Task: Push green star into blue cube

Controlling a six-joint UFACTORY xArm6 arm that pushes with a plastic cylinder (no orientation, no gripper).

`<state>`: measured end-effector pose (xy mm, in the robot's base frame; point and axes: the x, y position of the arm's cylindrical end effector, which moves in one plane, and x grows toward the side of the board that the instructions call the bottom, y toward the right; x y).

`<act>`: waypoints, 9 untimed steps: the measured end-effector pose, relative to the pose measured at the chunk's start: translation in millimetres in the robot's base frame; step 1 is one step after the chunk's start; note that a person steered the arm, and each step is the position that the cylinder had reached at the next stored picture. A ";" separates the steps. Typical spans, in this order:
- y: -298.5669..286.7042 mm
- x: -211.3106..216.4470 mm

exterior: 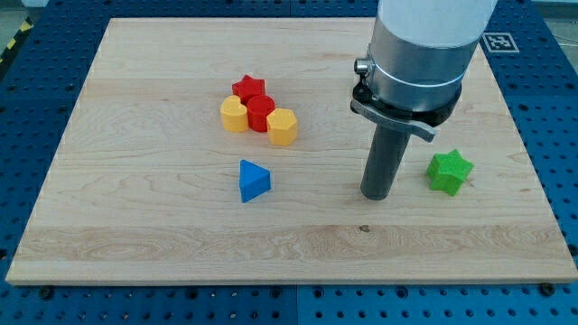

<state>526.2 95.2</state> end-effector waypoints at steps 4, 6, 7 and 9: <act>122.9 10.0; 101.1 -0.4; 101.2 -2.9; 103.0 -24.8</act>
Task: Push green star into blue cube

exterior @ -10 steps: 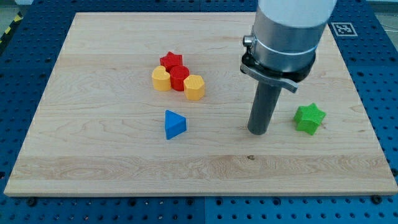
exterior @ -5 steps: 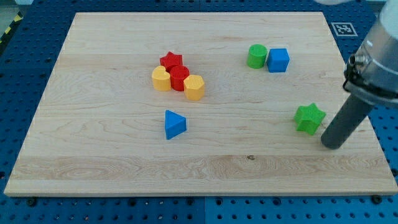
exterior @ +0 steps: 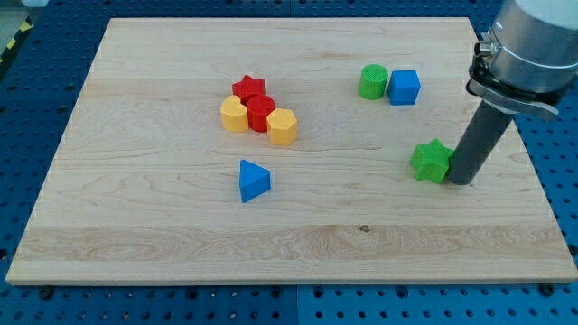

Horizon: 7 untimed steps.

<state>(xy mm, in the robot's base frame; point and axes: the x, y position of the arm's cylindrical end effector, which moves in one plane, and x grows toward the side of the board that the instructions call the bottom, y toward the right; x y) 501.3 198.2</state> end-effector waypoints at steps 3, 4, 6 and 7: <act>-13.4 12.2; -13.6 45.9; -41.2 19.6; -41.2 19.6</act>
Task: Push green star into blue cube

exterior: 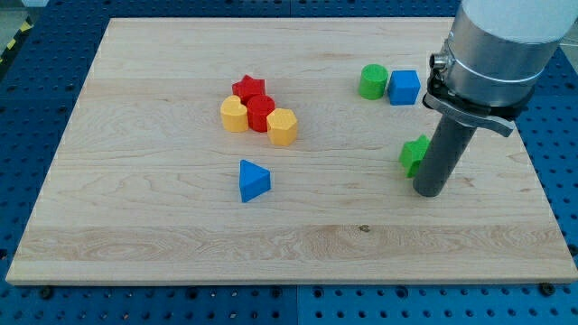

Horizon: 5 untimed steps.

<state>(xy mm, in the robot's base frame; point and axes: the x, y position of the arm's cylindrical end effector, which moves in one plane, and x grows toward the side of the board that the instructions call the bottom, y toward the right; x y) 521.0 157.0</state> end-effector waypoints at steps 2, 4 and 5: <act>-26.7 -6.9; -16.6 -14.6; -7.6 -14.9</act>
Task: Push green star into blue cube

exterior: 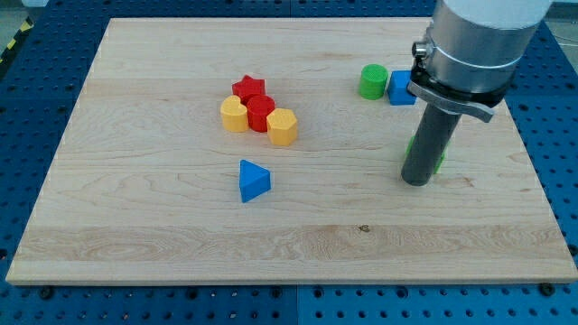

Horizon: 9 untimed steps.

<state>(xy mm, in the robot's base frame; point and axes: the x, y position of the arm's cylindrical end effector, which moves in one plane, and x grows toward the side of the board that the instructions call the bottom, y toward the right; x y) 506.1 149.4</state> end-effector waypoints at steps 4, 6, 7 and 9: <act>16.7 -0.4; 23.2 -26.9; 28.7 -49.0; 31.4 -73.1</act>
